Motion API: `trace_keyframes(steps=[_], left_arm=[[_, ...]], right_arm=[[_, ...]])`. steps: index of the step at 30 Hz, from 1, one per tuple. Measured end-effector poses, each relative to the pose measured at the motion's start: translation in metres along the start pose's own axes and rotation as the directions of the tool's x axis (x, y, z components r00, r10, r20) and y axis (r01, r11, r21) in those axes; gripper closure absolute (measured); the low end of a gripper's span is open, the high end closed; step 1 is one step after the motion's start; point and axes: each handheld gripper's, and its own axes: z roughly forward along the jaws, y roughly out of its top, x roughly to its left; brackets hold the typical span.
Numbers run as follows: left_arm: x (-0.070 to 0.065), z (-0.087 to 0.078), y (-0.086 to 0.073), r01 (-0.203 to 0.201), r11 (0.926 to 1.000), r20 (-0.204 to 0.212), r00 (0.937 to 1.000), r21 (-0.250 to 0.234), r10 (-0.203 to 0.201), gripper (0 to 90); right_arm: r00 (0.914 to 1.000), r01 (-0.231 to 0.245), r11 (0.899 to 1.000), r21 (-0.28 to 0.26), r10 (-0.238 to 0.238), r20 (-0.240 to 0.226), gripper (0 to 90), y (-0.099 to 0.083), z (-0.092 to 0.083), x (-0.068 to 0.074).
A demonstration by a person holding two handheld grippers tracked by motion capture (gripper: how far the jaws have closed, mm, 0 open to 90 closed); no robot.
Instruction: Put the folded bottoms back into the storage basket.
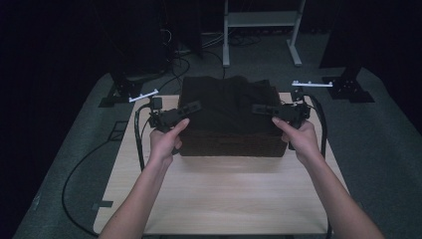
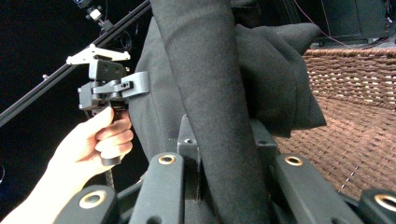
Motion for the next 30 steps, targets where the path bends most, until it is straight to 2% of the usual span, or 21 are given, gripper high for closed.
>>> trace_keyframes(steps=[8, 18, 30], left_arm=[[0.010, 0.013, 0.012, -0.001, 1.0000, -0.008, 1.0000, 0.006, 0.001, 56.7], [0.026, 0.029, 0.015, 0.021, 0.9997, -0.018, 0.9996, 0.008, -0.021, 56.8], [0.052, 0.044, 0.016, 0.054, 0.9984, -0.051, 0.9972, 0.012, -0.054, 56.7]], right_arm=[[0.9999, -0.016, 1.000, -0.004, 0.016, 0.000, 72.2, 0.009, 0.008, -0.012], [0.9995, -0.027, 1.000, 0.012, 0.026, 0.018, 72.1, 0.017, 0.013, -0.034], [0.9965, -0.061, 0.998, 0.025, 0.060, 0.059, 72.1, 0.020, 0.031, -0.061]])
